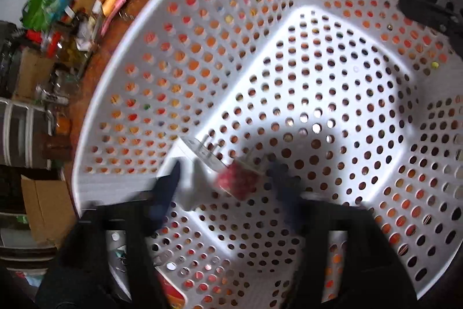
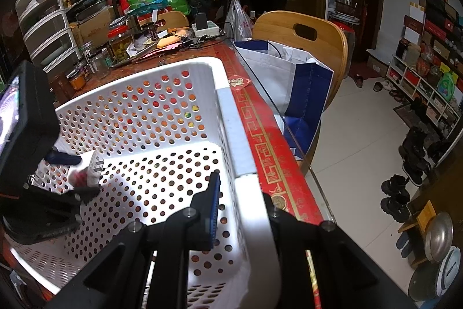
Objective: Organize rigid objects
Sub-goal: 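Carry the pink charger into the basket and release it, then grasp the white box charger with the left tool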
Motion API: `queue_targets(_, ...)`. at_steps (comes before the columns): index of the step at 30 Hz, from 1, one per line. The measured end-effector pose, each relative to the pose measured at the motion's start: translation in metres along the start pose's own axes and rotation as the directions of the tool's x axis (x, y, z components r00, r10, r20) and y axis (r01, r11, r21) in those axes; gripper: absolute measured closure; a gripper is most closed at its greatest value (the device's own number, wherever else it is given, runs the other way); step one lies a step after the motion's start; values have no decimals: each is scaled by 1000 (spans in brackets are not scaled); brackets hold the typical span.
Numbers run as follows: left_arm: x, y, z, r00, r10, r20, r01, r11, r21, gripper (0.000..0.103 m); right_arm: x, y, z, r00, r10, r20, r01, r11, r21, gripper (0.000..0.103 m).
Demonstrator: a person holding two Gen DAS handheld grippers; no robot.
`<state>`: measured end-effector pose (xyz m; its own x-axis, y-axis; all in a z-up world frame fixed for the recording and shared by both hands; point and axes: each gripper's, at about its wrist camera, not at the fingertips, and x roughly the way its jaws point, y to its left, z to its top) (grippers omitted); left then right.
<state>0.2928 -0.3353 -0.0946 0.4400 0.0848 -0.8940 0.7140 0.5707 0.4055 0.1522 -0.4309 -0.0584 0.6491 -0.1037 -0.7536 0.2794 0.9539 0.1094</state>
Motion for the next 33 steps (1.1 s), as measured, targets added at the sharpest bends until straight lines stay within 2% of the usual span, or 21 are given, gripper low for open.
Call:
queue_targets(1,-11,3,-2,1000,12,26,-12,1000,-4,11,0,0,0,1000,-1,-1,1,1000,-1,88)
queue_targets(3,-28,8,-7,995,32,93,-30,999,-26,10,-1,0,0,1000,-5,-6,5,1000,-1,88)
queue_targets(7,-64,38,-29,981,-9,196,35,991,-127,10,0,1,2,1000,-13,-10,13,1000,-1,88)
queue_targets(10,-94,78,-62,961,4,278,61,973,-224,10,0,1,2,1000,-16,-12,16,1000,-5,88)
queue_targets(13,-113,134,-104,949,50,311,62,938,-340,6,1,2,4,1000,-19,-13,19,1000,-10,88)
queue_targets(16,-104,199,-147,955,110,277,35,882,-470,0,1,2,5,1000,-16,-12,16,1000,-12,88)
queue_targets(18,-79,233,-167,968,95,231,43,846,-531,0,1,3,5,1000,-14,-11,14,1000,-12,88)
queue_targets(19,-66,242,-174,974,83,212,47,839,-542,0,1,3,5,1000,-14,-11,14,1000,-12,88)
queue_targets(20,-40,256,-182,985,61,159,38,828,-559,0,1,3,5,1000,-13,-11,13,1000,-12,88)
queue_targets(23,16,272,-200,998,18,53,17,803,-595,1,1,3,5,1000,-13,-12,13,1000,-10,88)
queue_targets(24,33,275,-207,999,-4,33,23,794,-608,5,1,3,5,1000,-13,-12,13,1000,-12,88)
queue_targets(26,55,288,-225,999,-45,25,51,760,-648,8,1,4,6,1000,-14,-13,14,1000,-13,88)
queue_targets(29,73,299,-241,996,-88,25,82,729,-679,8,1,4,5,1000,-19,-13,19,1000,-16,88)
queue_targets(33,89,292,-249,991,-135,14,108,727,-679,9,1,4,3,1000,-24,-9,24,1000,-13,88)
